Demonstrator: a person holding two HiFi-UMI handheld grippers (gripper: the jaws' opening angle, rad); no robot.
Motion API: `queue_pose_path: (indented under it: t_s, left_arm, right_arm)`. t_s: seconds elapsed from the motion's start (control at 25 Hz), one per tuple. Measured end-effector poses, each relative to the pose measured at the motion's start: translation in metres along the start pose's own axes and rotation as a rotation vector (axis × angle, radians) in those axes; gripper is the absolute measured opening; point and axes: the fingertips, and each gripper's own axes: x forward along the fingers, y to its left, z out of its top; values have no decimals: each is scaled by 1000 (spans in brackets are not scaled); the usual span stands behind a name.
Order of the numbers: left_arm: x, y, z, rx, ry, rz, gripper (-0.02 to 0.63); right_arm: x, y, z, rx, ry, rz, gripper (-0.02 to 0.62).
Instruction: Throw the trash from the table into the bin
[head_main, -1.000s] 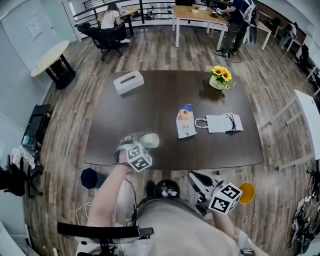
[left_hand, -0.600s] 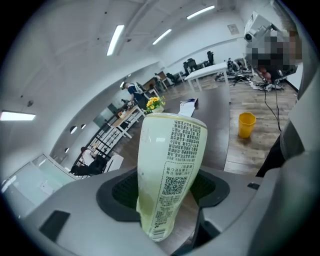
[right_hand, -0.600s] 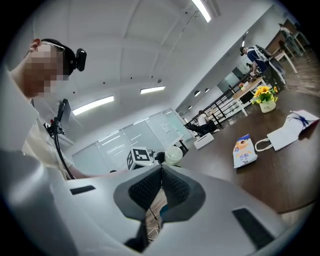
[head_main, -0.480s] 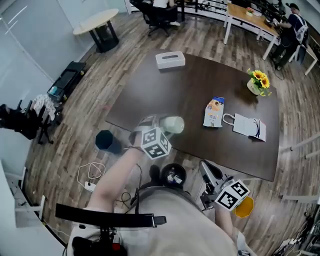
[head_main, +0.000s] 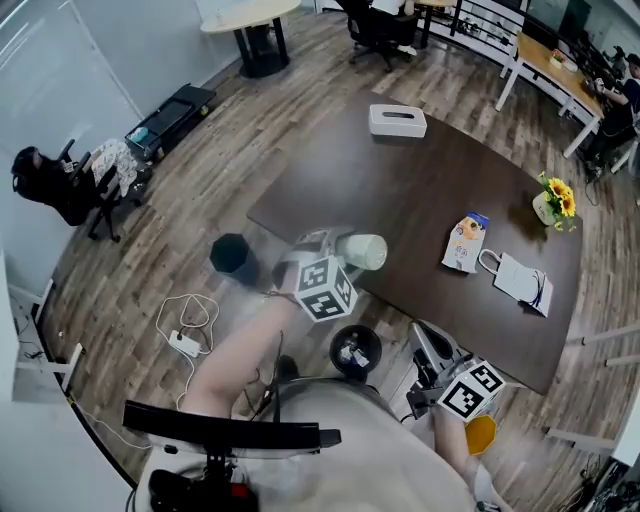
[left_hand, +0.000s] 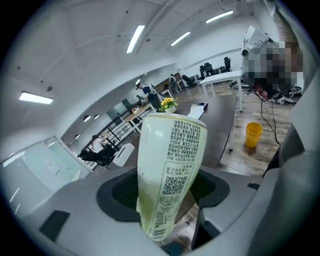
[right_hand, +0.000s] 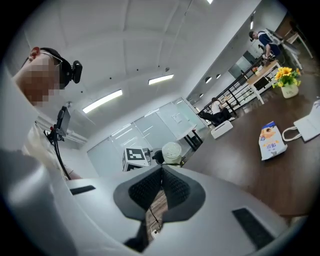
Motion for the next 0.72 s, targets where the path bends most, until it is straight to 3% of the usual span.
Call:
queue_pose_path:
  t_s: [0.28, 0.72]
  left_arm:
    - [-67, 27, -63, -66, -50, 41, 290]
    - [-179, 56, -201, -192, -104, 114, 288]
  right_arm:
    - [75, 67, -31, -20, 63, 43, 14]
    - [205, 189, -120, -40, 200, 145, 14]
